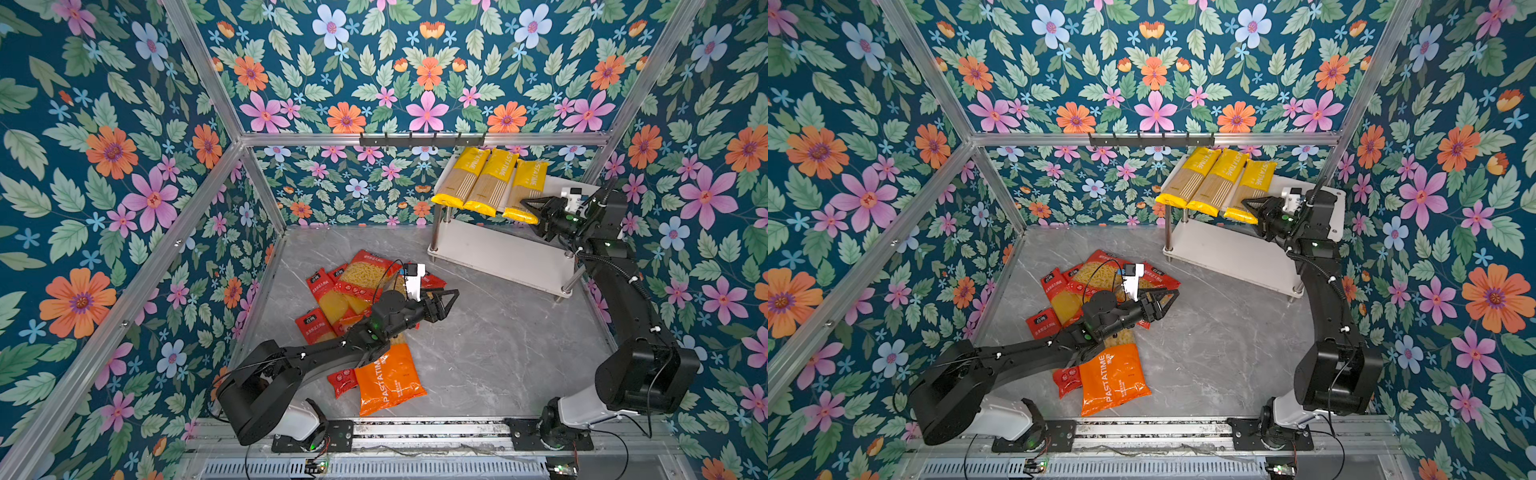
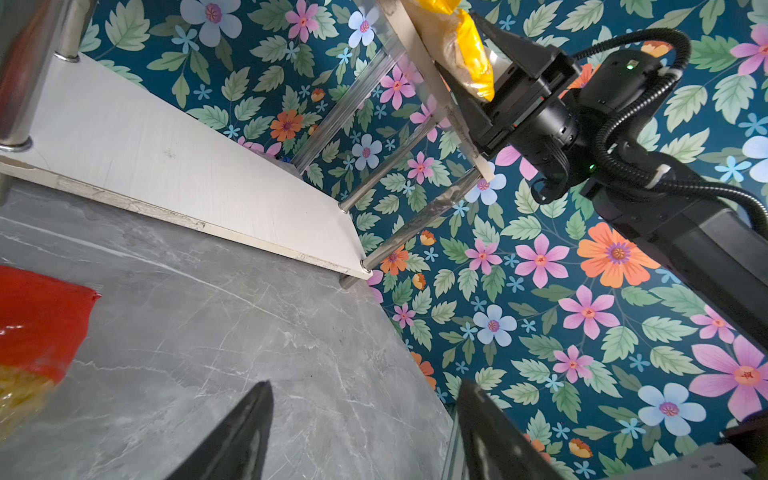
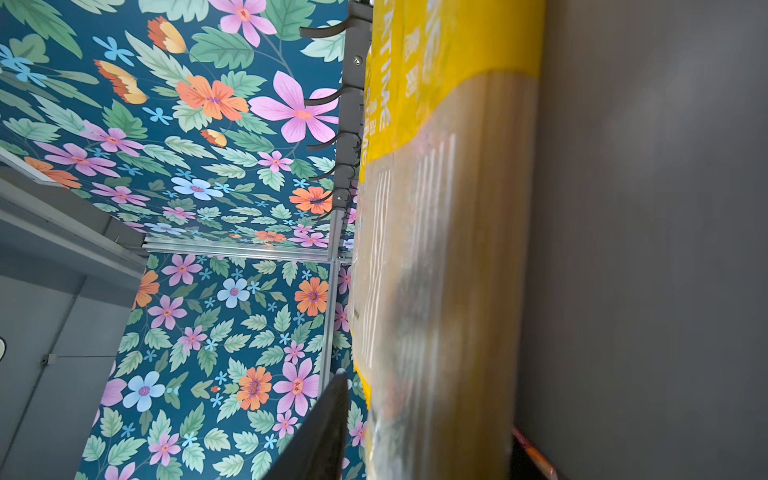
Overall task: Place and organize the pasta boxes and bags onto the shelf
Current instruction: 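Lower the yellow pack onto the upper shelf beside the others with the right gripper, then release the pack and move the right gripper down to the red bags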
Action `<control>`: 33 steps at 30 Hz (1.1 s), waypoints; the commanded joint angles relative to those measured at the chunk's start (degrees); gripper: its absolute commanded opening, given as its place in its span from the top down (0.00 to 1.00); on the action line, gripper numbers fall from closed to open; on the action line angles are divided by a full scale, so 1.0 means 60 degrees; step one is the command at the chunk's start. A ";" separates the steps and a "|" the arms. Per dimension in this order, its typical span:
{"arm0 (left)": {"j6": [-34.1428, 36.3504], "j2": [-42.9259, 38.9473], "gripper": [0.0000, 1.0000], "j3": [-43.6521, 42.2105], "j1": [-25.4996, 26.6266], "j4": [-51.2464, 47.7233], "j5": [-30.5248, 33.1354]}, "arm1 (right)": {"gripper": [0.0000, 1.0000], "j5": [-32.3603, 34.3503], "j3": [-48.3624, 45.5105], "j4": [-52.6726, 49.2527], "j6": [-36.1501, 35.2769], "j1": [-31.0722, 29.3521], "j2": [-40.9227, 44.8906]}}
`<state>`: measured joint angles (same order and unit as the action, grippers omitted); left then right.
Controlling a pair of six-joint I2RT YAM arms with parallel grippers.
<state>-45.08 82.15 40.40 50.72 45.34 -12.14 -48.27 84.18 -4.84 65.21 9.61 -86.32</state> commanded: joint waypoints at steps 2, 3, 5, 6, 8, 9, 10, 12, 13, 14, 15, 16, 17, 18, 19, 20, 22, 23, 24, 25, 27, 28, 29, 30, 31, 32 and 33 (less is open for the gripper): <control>0.0058 0.0005 0.27 0.0049 0.0000 0.0309 -0.0104 | 0.54 -0.0087 -0.0126 -0.0501 -0.0322 0.0054 0.0180; 0.0055 0.0005 0.27 0.0028 0.0001 0.0308 -0.0097 | 0.54 -0.0085 -0.0071 -0.0623 -0.0411 0.0065 0.0164; 0.0043 -0.0008 0.28 0.0023 0.0004 0.0309 -0.0100 | 0.57 -0.0050 -0.0108 -0.0782 -0.0536 0.0082 0.0176; 0.0031 -0.0022 0.28 0.0006 -0.0001 0.0321 -0.0100 | 0.60 -0.0002 -0.0167 -0.0815 -0.0588 0.0084 0.0214; 0.0037 -0.0067 0.28 -0.0041 0.0014 0.0338 -0.0057 | 0.71 0.0090 -0.0230 -0.0823 -0.0712 0.0084 0.0280; 0.0024 -0.0061 0.27 -0.0052 0.0015 0.0337 -0.0056 | 0.75 0.0070 -0.0226 -0.0807 -0.0757 0.0065 0.0281; 0.0036 -0.0054 0.28 -0.0054 0.0014 0.0338 -0.0055 | 0.78 0.0009 -0.0185 -0.0788 -0.0799 0.0027 0.0242; 0.0018 -0.0023 0.28 -0.0043 0.0036 0.0349 -0.0071 | 0.81 -0.0109 -0.0036 -0.0765 -0.0805 -0.0083 0.0122; 0.0017 -0.0001 0.28 -0.0028 0.0036 0.0353 -0.0085 | 0.82 -0.0156 0.0063 -0.0784 -0.0796 -0.0169 0.0044; 0.0020 0.0003 0.28 -0.0015 0.0045 0.0353 -0.0097 | 0.82 -0.0161 0.0157 -0.0806 -0.0800 -0.0268 -0.0020; 0.0023 0.0005 0.28 -0.0004 0.0047 0.0353 -0.0100 | 0.83 -0.0138 0.0217 -0.0816 -0.0812 -0.0330 -0.0066; 0.0038 -0.0006 0.28 -0.0005 0.0043 0.0352 -0.0100 | 0.83 -0.0093 0.0280 -0.0854 -0.0816 -0.0394 -0.0118; 0.0021 -0.0020 0.28 -0.0003 0.0057 0.0342 -0.0068 | 0.83 -0.0072 0.0317 -0.0843 -0.0805 -0.0440 -0.0168; 0.0028 -0.0035 0.28 -0.0016 0.0058 0.0338 -0.0058 | 0.83 -0.0070 0.0325 -0.0811 -0.0776 -0.0444 -0.0221; 0.0023 -0.0067 0.28 -0.0023 0.0058 0.0324 -0.0043 | 0.83 -0.0070 0.0304 -0.0757 -0.0718 -0.0466 -0.0255; 0.0028 -0.0104 0.28 -0.0043 0.0061 0.0323 -0.0027 | 0.83 -0.0031 0.0271 -0.0717 -0.0669 -0.0461 -0.0275; 0.0051 -0.0152 0.28 -0.0082 0.0076 0.0281 0.0016 | 0.82 0.0018 0.0255 -0.0723 -0.0680 -0.0466 -0.0290; 0.0053 -0.0182 0.28 -0.0093 0.0078 0.0265 0.0028 | 0.80 0.0018 0.0254 -0.0720 -0.0673 -0.0466 -0.0276; 0.0060 -0.0195 0.28 -0.0086 0.0076 0.0230 0.0031 | 0.76 0.0014 0.0238 -0.0728 -0.0686 -0.0465 -0.0262; 0.0060 -0.0214 0.28 -0.0084 0.0072 0.0209 0.0031 | 0.71 0.0003 0.0231 -0.0730 -0.0688 -0.0460 -0.0236; 0.0072 -0.0216 0.28 -0.0072 0.0072 0.0197 0.0032 | 0.62 -0.0065 0.0180 -0.0743 -0.0720 -0.0462 -0.0181; 0.0093 -0.0215 0.28 -0.0064 0.0080 0.0178 0.0032 | 0.58 -0.0117 0.0154 -0.0727 -0.0717 -0.0458 -0.0147; 0.0096 -0.0215 0.28 -0.0042 0.0073 0.0154 0.0020 | 0.54 -0.0170 0.0112 -0.0684 -0.0706 -0.0455 -0.0083; 0.0105 -0.0208 0.28 -0.0028 0.0072 0.0129 0.0008 | 0.49 -0.0187 0.0025 -0.0627 -0.0688 -0.0430 -0.0012; 0.0127 -0.0214 0.28 -0.0010 0.0072 0.0120 0.0002 | 0.46 -0.0195 -0.0069 -0.0597 -0.0673 -0.0389 0.0090; 0.0167 -0.0238 0.28 -0.0024 0.0073 0.0094 0.0002 | 0.43 -0.0189 -0.0166 -0.0597 -0.0662 -0.0346 0.0207; 0.0216 -0.0290 0.28 -0.0014 0.0072 0.0011 0.0038 | 0.40 -0.0162 -0.0276 -0.0613 -0.0651 -0.0302 0.0324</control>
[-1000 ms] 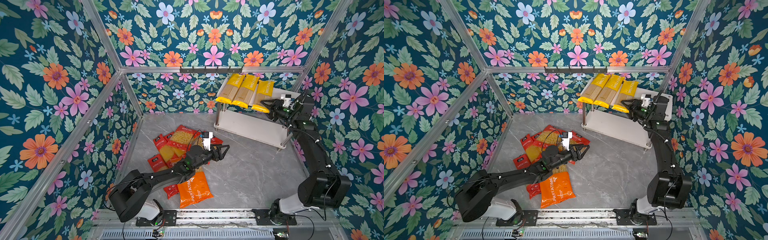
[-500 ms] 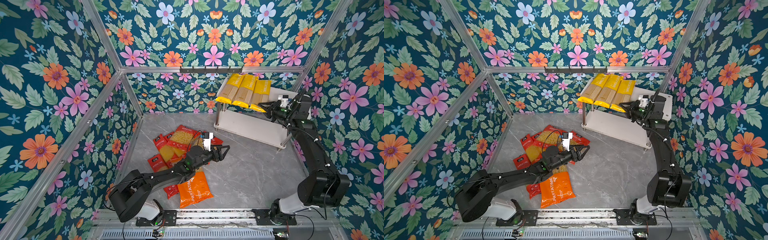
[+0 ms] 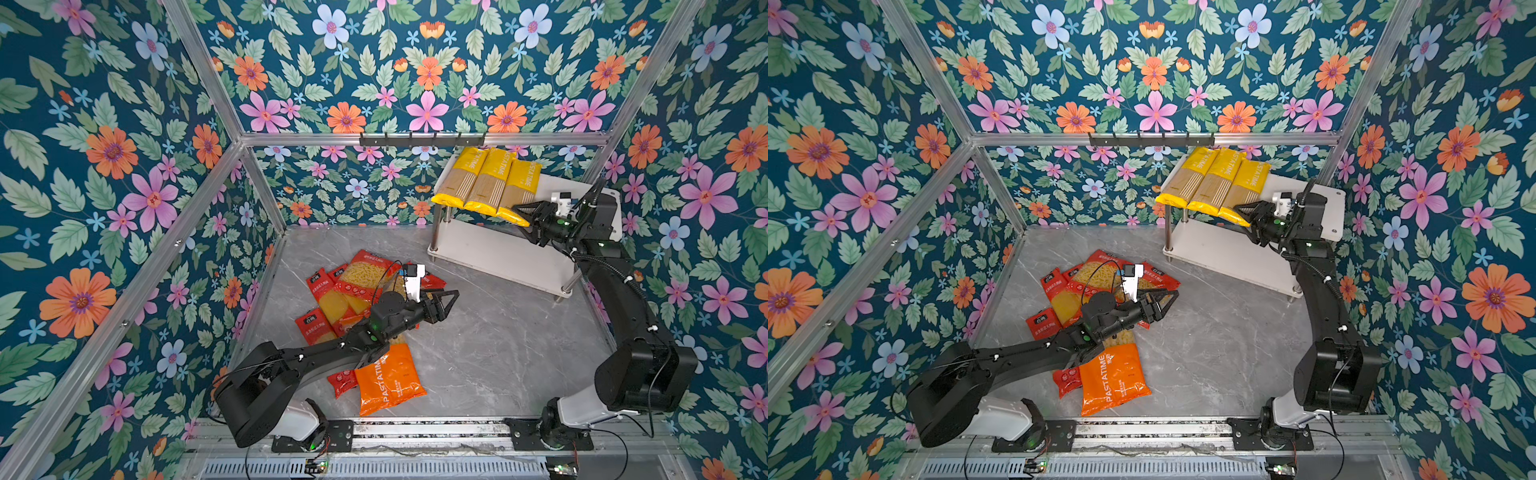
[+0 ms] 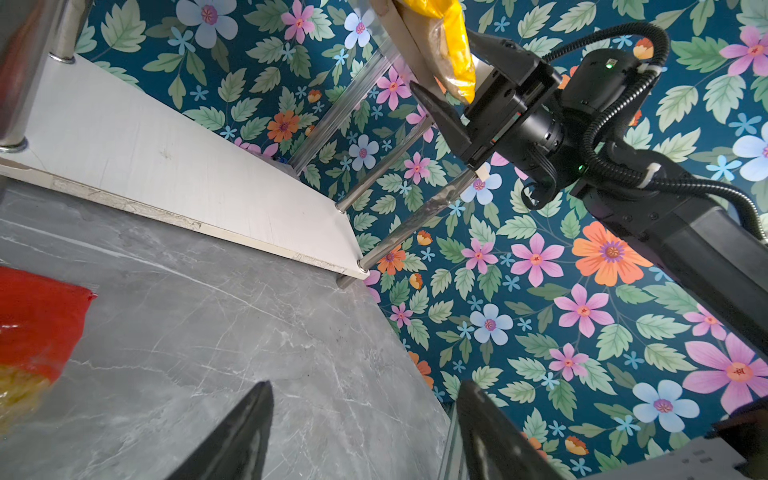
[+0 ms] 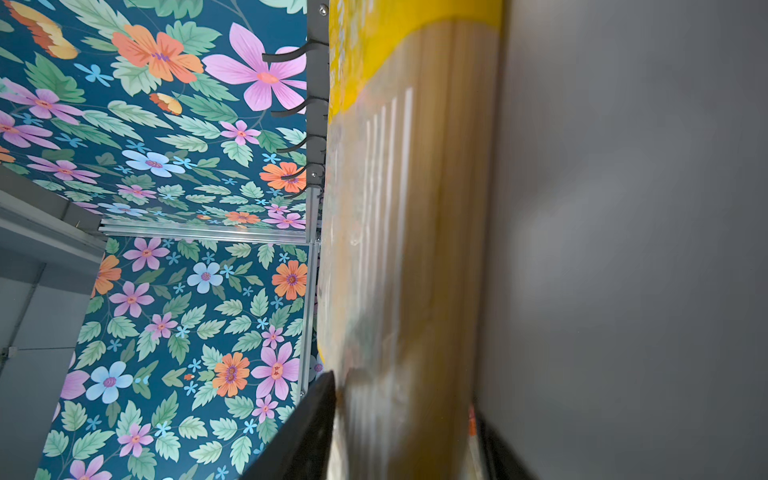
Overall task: Place and organize the pasta boxes and bags onto the shelf
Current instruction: 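Release the pack and move the right gripper down to the red bags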
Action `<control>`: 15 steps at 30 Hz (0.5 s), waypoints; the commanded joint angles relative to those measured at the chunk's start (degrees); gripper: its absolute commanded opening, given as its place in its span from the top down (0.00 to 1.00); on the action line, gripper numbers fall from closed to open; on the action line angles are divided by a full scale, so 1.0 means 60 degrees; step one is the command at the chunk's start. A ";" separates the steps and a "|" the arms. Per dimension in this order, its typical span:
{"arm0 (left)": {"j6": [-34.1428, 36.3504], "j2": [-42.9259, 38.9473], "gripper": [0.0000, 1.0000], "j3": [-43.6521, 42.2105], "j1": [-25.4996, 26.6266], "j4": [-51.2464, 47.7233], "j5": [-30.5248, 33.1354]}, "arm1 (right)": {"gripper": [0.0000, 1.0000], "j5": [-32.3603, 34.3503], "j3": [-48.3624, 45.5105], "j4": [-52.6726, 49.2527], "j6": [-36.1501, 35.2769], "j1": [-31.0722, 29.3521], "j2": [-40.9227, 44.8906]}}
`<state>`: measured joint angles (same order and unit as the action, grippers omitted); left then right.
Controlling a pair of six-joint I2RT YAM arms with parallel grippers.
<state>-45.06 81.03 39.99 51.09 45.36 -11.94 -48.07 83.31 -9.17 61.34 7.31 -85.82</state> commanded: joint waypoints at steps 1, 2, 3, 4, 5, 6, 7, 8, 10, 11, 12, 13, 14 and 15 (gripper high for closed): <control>0.0320 -0.0187 0.28 0.0077 0.0010 -0.0177 0.0066 | 0.38 -0.0191 -0.0260 0.0100 -0.0007 0.0146 0.0378; 0.0449 -0.0278 0.28 0.0082 0.0010 -0.0390 0.0139 | 0.36 -0.0205 -0.0379 0.0038 -0.0027 0.0196 0.0515; 0.0575 -0.0362 0.27 0.0116 0.0010 -0.0584 0.0198 | 0.34 -0.0220 -0.0503 0.0026 -0.0043 0.0217 0.0641; 0.0729 -0.0454 0.27 0.0158 0.0011 -0.0872 0.0281 | 0.33 -0.0263 -0.0702 0.0045 -0.0057 0.0232 0.0793; 0.0896 -0.0527 0.27 0.0204 -0.0001 -0.1161 0.0366 | 0.32 -0.0312 -0.0912 0.0105 -0.0057 0.0229 0.0967; 0.1044 -0.0601 0.27 0.0245 -0.0004 -0.1396 0.0445 | 0.32 -0.0351 -0.1088 0.0135 -0.0056 0.0232 0.1121; 0.1215 -0.0679 0.27 0.0272 0.0003 -0.1687 0.0557 | 0.31 -0.0368 -0.1308 0.0118 -0.0069 0.0230 0.1325; 0.1381 -0.0798 0.27 0.0330 -0.0004 -0.2019 0.0704 | 0.31 -0.0352 -0.1534 0.0074 -0.0115 0.0232 0.1535; 0.1767 -0.1061 0.27 0.0441 -0.0004 -0.2895 0.1114 | 0.31 -0.0259 -0.2006 -0.0092 -0.0257 0.0186 0.2028; 0.1974 -0.1242 0.27 0.0520 -0.0019 -0.3535 0.1537 | 0.31 -0.0151 -0.2312 -0.0191 -0.0324 0.0086 0.2322; 0.2108 -0.1393 0.26 0.0609 -0.0019 -0.4144 0.1940 | 0.31 -0.0013 -0.2574 -0.0307 -0.0416 -0.0057 0.2599; 0.2264 -0.1557 0.27 0.0702 -0.0058 -0.4859 0.2484 | 0.31 0.0268 -0.2880 -0.0502 -0.0551 -0.0306 0.2934; 0.2380 -0.1707 0.27 0.0816 -0.0109 -0.5654 0.3041 | 0.31 0.0739 -0.3228 -0.0669 -0.0678 -0.0689 0.3288; 0.2478 -0.1825 0.27 0.0869 -0.0169 -0.6241 0.3475 | 0.31 0.1220 -0.3534 -0.0820 -0.0809 -0.1142 0.3580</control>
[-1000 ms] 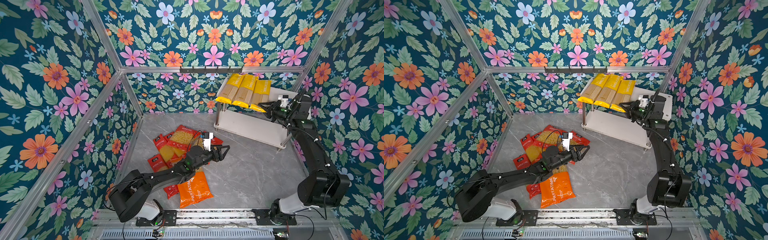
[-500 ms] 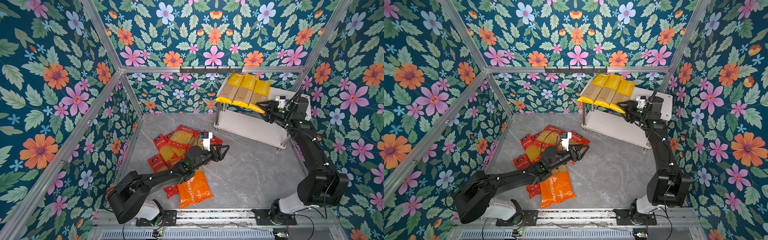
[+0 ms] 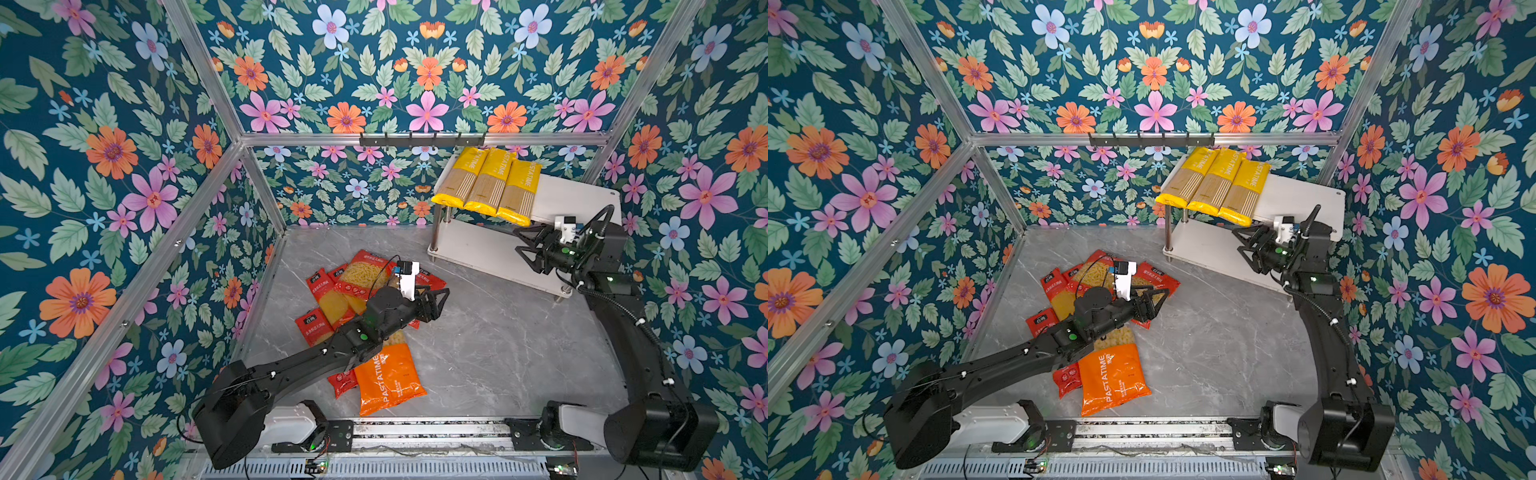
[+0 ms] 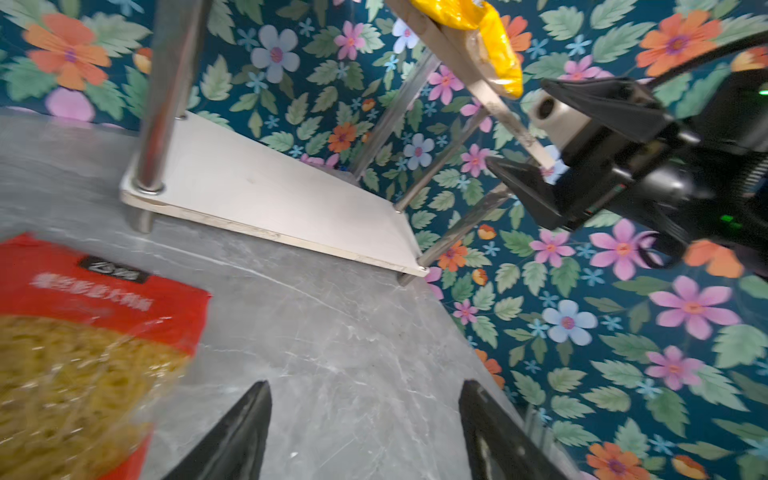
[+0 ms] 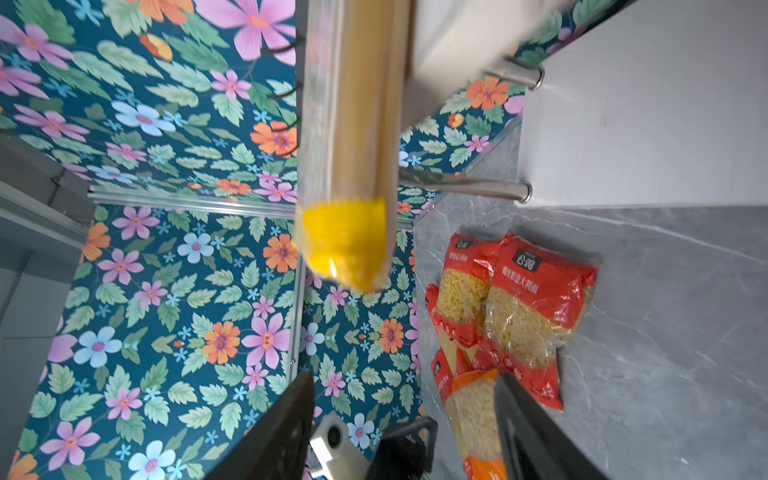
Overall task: Place and organize the pasta boxes and bags onto the shelf
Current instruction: 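Release the pack and move the right gripper down to the red bags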
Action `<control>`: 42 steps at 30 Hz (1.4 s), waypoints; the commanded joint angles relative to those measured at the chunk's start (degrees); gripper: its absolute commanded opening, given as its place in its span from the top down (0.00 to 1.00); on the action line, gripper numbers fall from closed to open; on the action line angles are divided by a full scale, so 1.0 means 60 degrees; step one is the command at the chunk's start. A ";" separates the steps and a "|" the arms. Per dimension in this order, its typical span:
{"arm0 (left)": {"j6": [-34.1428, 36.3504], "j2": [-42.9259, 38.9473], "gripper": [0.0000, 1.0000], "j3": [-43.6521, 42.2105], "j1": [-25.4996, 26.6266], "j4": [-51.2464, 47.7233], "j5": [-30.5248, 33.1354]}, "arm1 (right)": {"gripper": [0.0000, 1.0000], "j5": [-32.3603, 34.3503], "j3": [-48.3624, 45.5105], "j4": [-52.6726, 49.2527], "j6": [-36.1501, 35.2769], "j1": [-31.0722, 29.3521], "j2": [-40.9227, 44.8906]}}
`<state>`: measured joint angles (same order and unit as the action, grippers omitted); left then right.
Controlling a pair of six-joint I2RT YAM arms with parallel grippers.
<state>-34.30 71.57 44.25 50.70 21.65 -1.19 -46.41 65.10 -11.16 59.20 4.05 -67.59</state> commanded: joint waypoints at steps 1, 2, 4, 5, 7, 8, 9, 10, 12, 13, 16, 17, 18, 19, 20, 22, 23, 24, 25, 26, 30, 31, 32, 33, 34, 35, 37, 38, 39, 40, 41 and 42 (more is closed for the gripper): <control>0.0772 -0.0381 0.27 0.0194 -0.0173 -0.2881 0.2078 | 0.31 0.1540 -0.0818 -0.0660 -0.0633 -0.1189 0.0826; 0.0844 -0.0500 0.27 0.0196 -0.0265 -0.3382 0.2382 | 0.32 0.2201 -0.1137 -0.0780 -0.0766 -0.1892 0.1045; 0.0855 -0.0771 0.27 0.0108 -0.0455 -0.4082 0.2745 | 0.32 0.3410 -0.1765 -0.0756 -0.0850 -0.3278 0.1280; 0.0795 -0.0954 0.27 0.0015 -0.0569 -0.4388 0.2863 | 0.33 0.3913 -0.2070 -0.0622 -0.0840 -0.3970 0.1288; 0.0523 -0.1377 0.26 -0.0294 -0.0886 -0.4794 0.3000 | 0.33 0.4761 -0.2555 -0.0250 -0.0814 -0.5138 0.1090; 0.0356 -0.1623 0.27 -0.0512 -0.1112 -0.4909 0.2938 | 0.34 0.5052 -0.2739 -0.0061 -0.0811 -0.5658 0.0888; 0.0148 -0.1856 0.26 -0.0731 -0.1332 -0.4943 0.2838 | 0.34 0.5183 -0.2837 0.0041 -0.0847 -0.6004 0.0673; -0.0093 -0.2109 0.26 -0.1029 -0.1596 -0.4938 0.2641 | 0.35 0.5343 -0.2955 0.0149 -0.0856 -0.6361 0.0396; -0.0620 -0.2538 0.26 -0.1555 -0.2082 -0.5036 0.2405 | 0.35 0.5411 -0.3084 0.0451 -0.0916 -0.6866 -0.0270; -0.0822 -0.2690 0.26 -0.1748 -0.2232 -0.5146 0.2489 | 0.35 0.5352 -0.3112 0.0531 -0.0923 -0.7022 -0.0581; -0.1427 -0.3288 0.23 -0.2253 -0.2592 -0.5787 0.3349 | 0.35 0.5022 -0.3128 0.1207 -0.0867 -0.7437 -0.1623; -0.1519 -0.3450 0.21 -0.2378 -0.2721 -0.5935 0.3490 | 0.35 0.4882 -0.3017 0.1359 -0.0877 -0.7586 -0.2021; -0.1618 -0.3572 0.20 -0.2481 -0.2824 -0.6053 0.3567 | 0.35 0.4764 -0.2873 0.1447 -0.0925 -0.7720 -0.2361; -0.1754 -0.3678 0.19 -0.2577 -0.2888 -0.6172 0.3621 | 0.35 0.4641 -0.2684 0.1486 -0.1007 -0.7871 -0.2761; -0.1888 -0.3730 0.19 -0.2669 -0.2939 -0.6260 0.3661 | 0.35 0.4564 -0.2507 0.1514 -0.1040 -0.8004 -0.3125; -0.2120 -0.3850 0.18 -0.2899 -0.2978 -0.6251 0.3672 | 0.35 0.4381 -0.2287 0.1754 -0.1037 -0.8201 -0.3734; -0.2214 -0.3882 0.18 -0.3023 -0.2998 -0.6166 0.3644 | 0.35 0.4262 -0.2177 0.1872 -0.1013 -0.8271 -0.4064; -0.2247 -0.3915 0.18 -0.3126 -0.3018 -0.6056 0.3579 | 0.34 0.4180 -0.2062 0.1962 -0.0999 -0.8341 -0.4334; -0.2288 -0.3899 0.18 -0.3227 -0.3042 -0.5923 0.3500 | 0.34 0.4049 -0.1896 0.2051 -0.0975 -0.8411 -0.4754; -0.2294 -0.3851 0.18 -0.3285 -0.3079 -0.5804 0.3432 | 0.34 0.3927 -0.1719 0.2101 -0.0975 -0.8477 -0.5147; -0.2071 -0.3524 0.18 -0.3179 -0.3183 -0.5525 0.3232 | 0.34 0.3705 -0.1139 0.2130 -0.1030 -0.8719 -0.6050; -0.1963 -0.3462 0.18 -0.3114 -0.3216 -0.5494 0.3213 | 0.34 0.3691 -0.1028 0.2136 -0.1033 -0.8765 -0.6219; -0.1870 -0.3411 0.18 -0.3062 -0.3267 -0.5447 0.3175 | 0.35 0.3712 -0.0954 0.2100 -0.1034 -0.8781 -0.6367; -0.1773 -0.3387 0.18 -0.3033 -0.3312 -0.5393 0.3138 | 0.35 0.3770 -0.0895 0.2021 -0.1046 -0.8778 -0.6459; -0.1702 -0.3357 0.17 -0.3010 -0.3374 -0.5350 0.3106 | 0.35 0.3852 -0.0854 0.1925 -0.1048 -0.8787 -0.6515; -0.1654 -0.3323 0.17 -0.2995 -0.3467 -0.5314 0.3056 | 0.36 0.3933 -0.0853 0.1863 -0.1073 -0.8790 -0.6510; -0.1565 -0.3295 0.17 -0.3009 -0.3673 -0.5215 0.2885 | 0.36 0.4095 -0.0831 0.1641 -0.1245 -0.8774 -0.6404; -0.1551 -0.3281 0.17 -0.3043 -0.3816 -0.5153 0.2800 | 0.36 0.4221 -0.0762 0.1440 -0.1380 -0.8767 -0.6292; -0.1561 -0.3271 0.17 -0.3089 -0.3928 -0.5049 0.2657 | 0.36 0.4322 -0.0711 0.1246 -0.1494 -0.8776 -0.6207; -0.1582 -0.3243 0.17 -0.3155 -0.4103 -0.4892 0.2417 | 0.36 0.4418 -0.0632 0.1064 -0.1611 -0.8774 -0.6096; -0.1651 -0.3178 0.17 -0.3231 -0.4252 -0.4766 0.2111 | 0.36 0.4511 -0.0537 0.0897 -0.1719 -0.8775 -0.6013; -0.1750 -0.3087 0.17 -0.3251 -0.4337 -0.4709 0.1913 | 0.36 0.4579 -0.0478 0.0773 -0.1798 -0.8772 -0.5948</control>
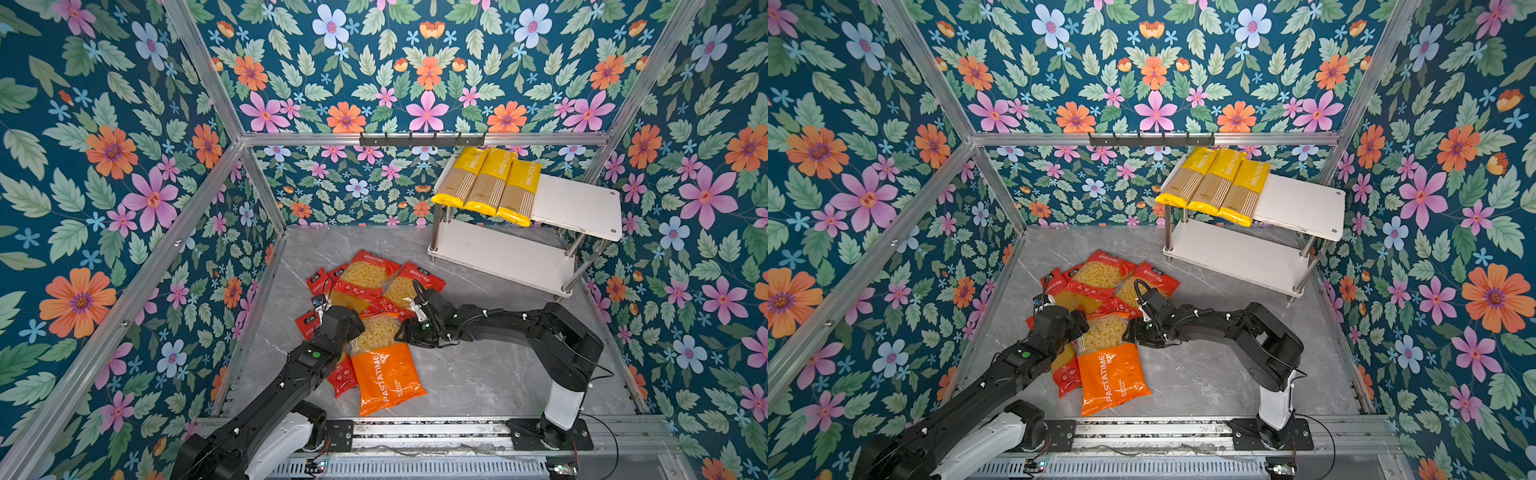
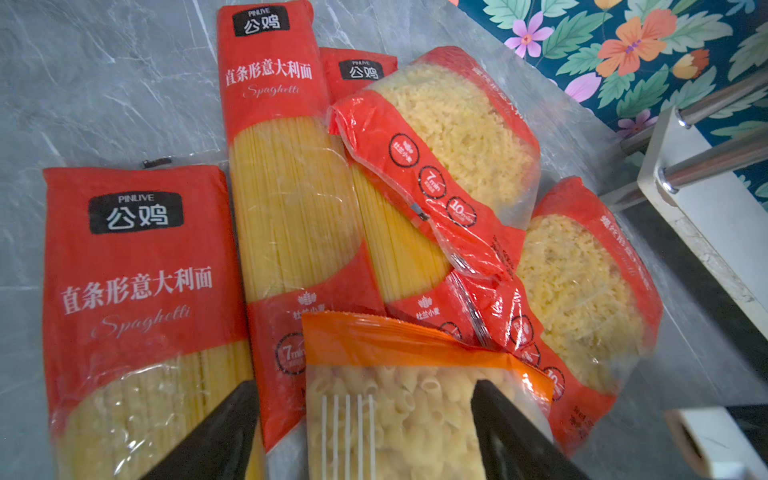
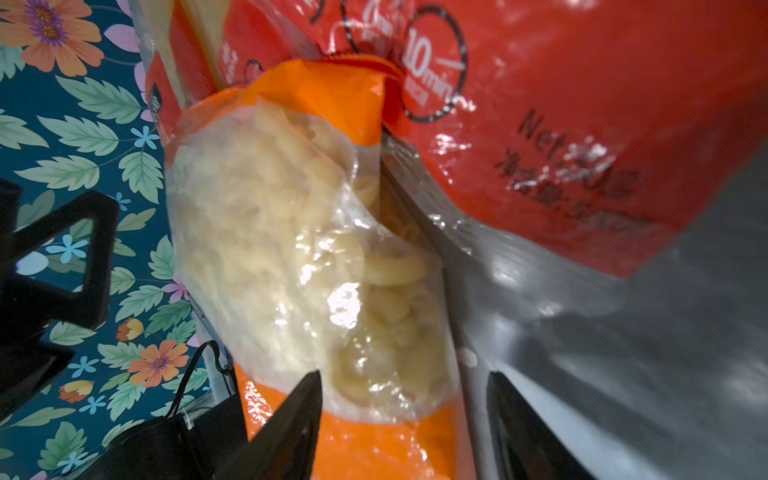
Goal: Place and organize the pasta boxes and bags onto the shelf
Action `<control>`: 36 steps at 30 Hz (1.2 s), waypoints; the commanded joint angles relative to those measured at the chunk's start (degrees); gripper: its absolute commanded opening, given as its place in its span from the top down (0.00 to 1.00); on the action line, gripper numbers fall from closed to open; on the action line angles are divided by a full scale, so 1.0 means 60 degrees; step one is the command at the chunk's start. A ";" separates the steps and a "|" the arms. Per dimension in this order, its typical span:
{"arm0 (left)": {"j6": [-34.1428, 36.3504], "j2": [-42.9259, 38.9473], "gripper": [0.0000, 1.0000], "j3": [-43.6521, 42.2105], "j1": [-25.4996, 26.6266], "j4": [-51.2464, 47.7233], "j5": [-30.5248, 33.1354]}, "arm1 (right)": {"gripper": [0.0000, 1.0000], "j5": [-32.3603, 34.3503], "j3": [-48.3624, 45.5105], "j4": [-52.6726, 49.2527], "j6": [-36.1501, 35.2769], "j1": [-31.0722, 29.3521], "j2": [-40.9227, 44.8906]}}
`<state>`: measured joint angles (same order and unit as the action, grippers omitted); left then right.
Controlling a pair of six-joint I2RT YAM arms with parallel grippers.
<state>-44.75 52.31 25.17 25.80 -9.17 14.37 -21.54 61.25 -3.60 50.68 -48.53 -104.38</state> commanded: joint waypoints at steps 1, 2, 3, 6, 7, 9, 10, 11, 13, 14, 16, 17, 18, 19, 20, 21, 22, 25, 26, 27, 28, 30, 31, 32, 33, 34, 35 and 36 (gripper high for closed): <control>-0.0134 0.0283 0.17 -0.0085 -0.0198 0.0382 -0.0761 | 0.36 0.0493 0.0211 -0.0569 -0.0430 -0.0004 0.0247; -0.0273 0.0479 0.17 -0.0019 -0.0199 0.0148 -0.0669 | 0.36 0.0513 0.0246 -0.0613 -0.0472 0.0006 0.0282; -0.0370 0.0601 0.16 0.0022 -0.0156 -0.0053 -0.0635 | 0.36 0.0513 0.0290 -0.0641 -0.0488 0.0023 0.0308; -0.0903 0.0664 0.16 -0.0205 0.0183 -0.0203 -0.0375 | 0.36 0.0525 0.0338 -0.0653 -0.0491 0.0137 0.0393; -0.1104 0.0667 0.16 -0.0352 0.0347 -0.0067 -0.0418 | 0.36 0.0548 0.0325 -0.0643 -0.0468 0.0192 0.0452; -0.1552 0.0875 0.17 -0.0637 0.0656 0.0450 -0.0717 | 0.36 0.0593 0.0281 -0.0596 -0.0451 0.0290 0.0584; -0.1801 0.1080 0.17 -0.0787 0.0840 0.0854 -0.0932 | 0.36 0.0605 0.0254 -0.0560 -0.0446 0.0356 0.0655; -0.2018 0.1325 0.18 -0.0881 0.1127 0.1254 -0.1016 | 0.36 0.0604 0.0236 -0.0521 -0.0426 0.0418 0.0701; -0.2312 0.1940 0.19 -0.0783 0.1816 0.1839 -0.0905 | 0.36 0.0613 0.0208 -0.0501 -0.0397 0.0542 0.0802; -0.2429 0.2322 0.20 -0.0607 0.2213 0.2097 -0.0799 | 0.36 0.0616 0.0185 -0.0508 -0.0377 0.0591 0.0845; -0.2622 0.3051 0.21 -0.0251 0.2815 0.2617 -0.0776 | 0.36 0.0593 0.0148 -0.0512 -0.0383 0.0696 0.0934; -0.2680 0.3418 0.21 -0.0039 0.3069 0.2902 -0.0807 | 0.36 0.0607 0.0122 -0.0518 -0.0383 0.0754 0.0975; -0.2692 0.3691 0.21 0.0127 0.3285 0.3141 -0.0835 | 0.36 0.0594 0.0097 -0.0529 -0.0377 0.0812 0.1038; -0.2679 0.4038 0.22 0.0383 0.3495 0.3353 -0.0869 | 0.36 0.0616 0.0051 -0.0516 -0.0374 0.0886 0.1099; -0.2654 0.4328 0.22 0.0645 0.3665 0.3449 -0.0902 | 0.36 0.0627 -0.0009 -0.0514 -0.0359 0.0950 0.1181; -0.2575 0.4522 0.22 0.0903 0.3778 0.3489 -0.0941 | 0.37 0.0630 -0.0048 -0.0526 -0.0342 0.1010 0.1253; -0.2416 0.4696 0.23 0.1171 0.3848 0.3480 -0.1009 | 0.37 0.0644 -0.0082 -0.0535 -0.0345 0.1062 0.1331; -0.1885 0.4684 0.23 0.1775 0.3873 0.3117 -0.1016 | 0.37 0.0724 -0.0102 -0.0676 -0.0374 0.1138 0.1473; -0.1625 0.4582 0.23 0.1930 0.3874 0.2923 -0.0969 | 0.37 0.0753 -0.0102 -0.0740 -0.0376 0.1137 0.1474; -0.1373 0.4473 0.22 0.2050 0.3846 0.2710 -0.0898 | 0.37 0.0776 -0.0091 -0.0754 -0.0389 0.1150 0.1487; -0.1085 0.4335 0.22 0.2204 0.3805 0.2421 -0.0809 | 0.37 0.0784 -0.0087 -0.0757 -0.0376 0.1150 0.1483; -0.0599 0.4066 0.21 0.2409 0.3612 0.1899 -0.0791 | 0.37 0.0748 -0.0023 -0.0715 -0.0324 0.1140 0.1477; -0.0370 0.3908 0.21 0.2460 0.3469 0.1657 -0.0803 | 0.38 0.0738 0.0041 -0.0708 -0.0318 0.1135 0.1475; -0.0131 0.3727 0.21 0.2484 0.3235 0.1483 -0.0826 | 0.38 0.0685 0.0135 -0.0699 -0.0280 0.1128 0.1439; 0.0049 0.3542 0.21 0.2450 0.3032 0.1382 -0.0877 | 0.38 0.0647 0.0221 -0.0681 -0.0248 0.1096 0.1397; 0.0224 0.3333 0.21 0.2402 0.2730 0.1266 -0.0954 | 0.38 0.0666 0.0343 -0.0683 -0.0228 0.1055 0.1347; 0.0366 0.3117 0.21 0.2334 0.2410 0.1135 -0.1051 | 0.38 0.0709 0.0501 -0.0764 -0.0224 0.1008 0.1286; 0.0477 0.2915 0.21 0.2257 0.2107 0.1060 -0.1144 | 0.38 0.0739 0.0662 -0.0832 -0.0255 0.0937 0.1217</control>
<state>-46.89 72.10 39.09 41.63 -1.91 7.51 -15.73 63.59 -6.50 49.28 -42.11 -96.36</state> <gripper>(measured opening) 0.794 0.616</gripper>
